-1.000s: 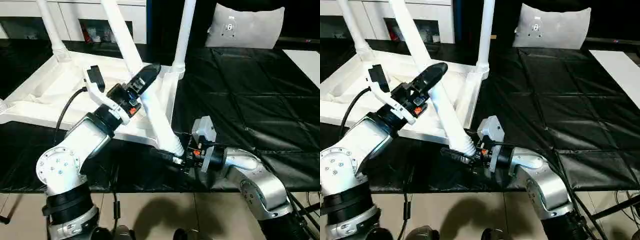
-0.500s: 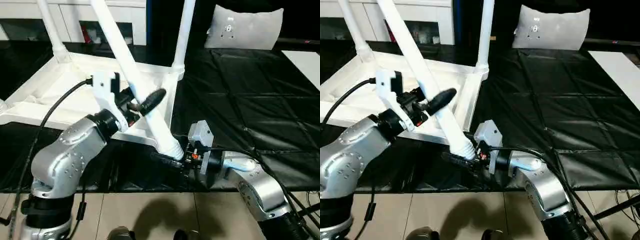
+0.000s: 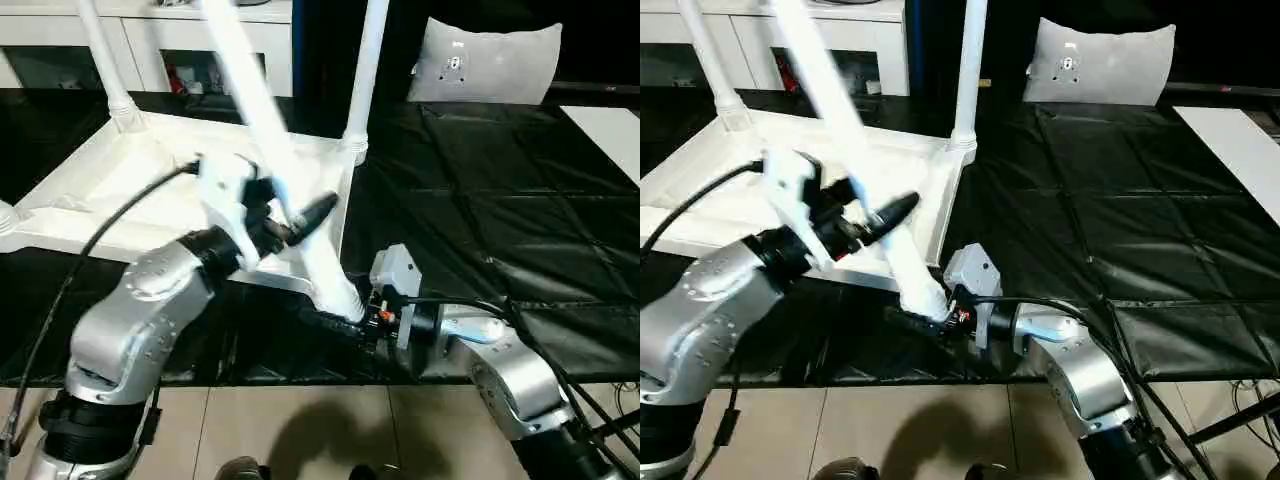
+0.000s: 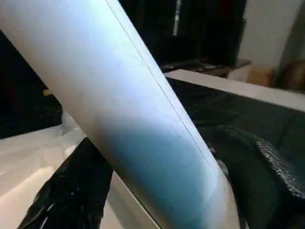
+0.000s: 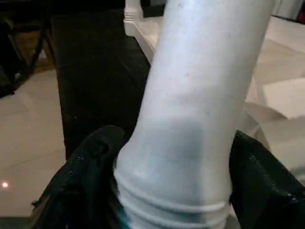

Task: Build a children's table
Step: Pick table leg

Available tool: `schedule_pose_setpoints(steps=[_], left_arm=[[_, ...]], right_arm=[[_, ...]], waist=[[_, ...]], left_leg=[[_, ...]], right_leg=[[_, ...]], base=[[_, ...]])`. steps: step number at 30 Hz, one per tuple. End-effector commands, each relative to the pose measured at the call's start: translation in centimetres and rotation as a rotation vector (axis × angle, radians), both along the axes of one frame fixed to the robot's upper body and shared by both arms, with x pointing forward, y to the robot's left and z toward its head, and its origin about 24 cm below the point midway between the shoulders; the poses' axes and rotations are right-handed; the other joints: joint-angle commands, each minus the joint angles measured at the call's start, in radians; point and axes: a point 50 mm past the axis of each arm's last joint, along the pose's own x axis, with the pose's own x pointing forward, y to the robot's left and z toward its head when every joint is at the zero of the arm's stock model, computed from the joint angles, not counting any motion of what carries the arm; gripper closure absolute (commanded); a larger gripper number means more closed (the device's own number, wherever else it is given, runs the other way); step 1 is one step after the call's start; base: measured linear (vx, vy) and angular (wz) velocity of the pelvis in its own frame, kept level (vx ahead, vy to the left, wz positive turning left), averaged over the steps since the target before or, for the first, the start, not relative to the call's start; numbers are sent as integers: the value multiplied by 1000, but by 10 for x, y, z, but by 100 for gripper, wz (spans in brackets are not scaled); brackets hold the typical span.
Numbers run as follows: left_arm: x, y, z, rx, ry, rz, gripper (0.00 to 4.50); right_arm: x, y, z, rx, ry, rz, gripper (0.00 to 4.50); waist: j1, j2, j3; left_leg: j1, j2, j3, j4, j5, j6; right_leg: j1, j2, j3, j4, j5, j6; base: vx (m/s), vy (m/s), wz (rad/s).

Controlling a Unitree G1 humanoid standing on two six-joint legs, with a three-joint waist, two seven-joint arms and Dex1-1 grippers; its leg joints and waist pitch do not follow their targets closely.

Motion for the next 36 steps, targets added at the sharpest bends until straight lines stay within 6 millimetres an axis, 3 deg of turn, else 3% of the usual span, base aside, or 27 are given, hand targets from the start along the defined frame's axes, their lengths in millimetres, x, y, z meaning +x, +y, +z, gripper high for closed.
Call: schedule_pose_setpoints(steps=[1, 8, 20, 32, 35, 36], left_arm=[[6, 16, -11, 99, 13, 104, 125], [6, 17, -14, 80, 17, 112, 143], [1, 8, -6, -232, 150, 75, 190], [9, 13, -1, -565, 332, 166, 253], [12, 17, 0, -570, 334, 206, 262], [13, 19, 0, -481, 301, 226, 262]], right_arm=[[2, 1, 14, 17, -73, 26, 154], [3, 0, 13, 13, -77, 27, 167], [7, 2, 12, 3, -91, 8, 169], [13, 0, 11, -20, -114, -37, 169], [15, -1, 11, -33, -131, -59, 169], [16, 0, 11, -36, -136, -62, 169]], waist=[[0, 8, -82], [-1, 5, -80], [0, 2, -81], [1, -2, -82], [2, -2, -82], [2, -1, -83]], left_leg=[[4, 62, -25, -75, -124, 27], [3, 60, -24, -74, -142, 25], [3, 59, -23, -72, -144, 30], [1, 53, -21, -68, -134, 39], [1, 52, -22, -68, -132, 40], [3, 54, -24, -70, -133, 41]], right_leg=[[60, -99, 71, -75, -363, -69], [59, -98, 69, -80, -405, -59], [56, -96, 66, -82, -422, -56], [57, -91, 61, -88, -444, -29], [57, -91, 59, -90, -454, -15], [55, -90, 59, -91, -455, -9]], base=[[0, 0, 0], [0, 0, 0], [0, 0, 0], [0, 0, 0], [0, 0, 0], [0, 0, 0]])
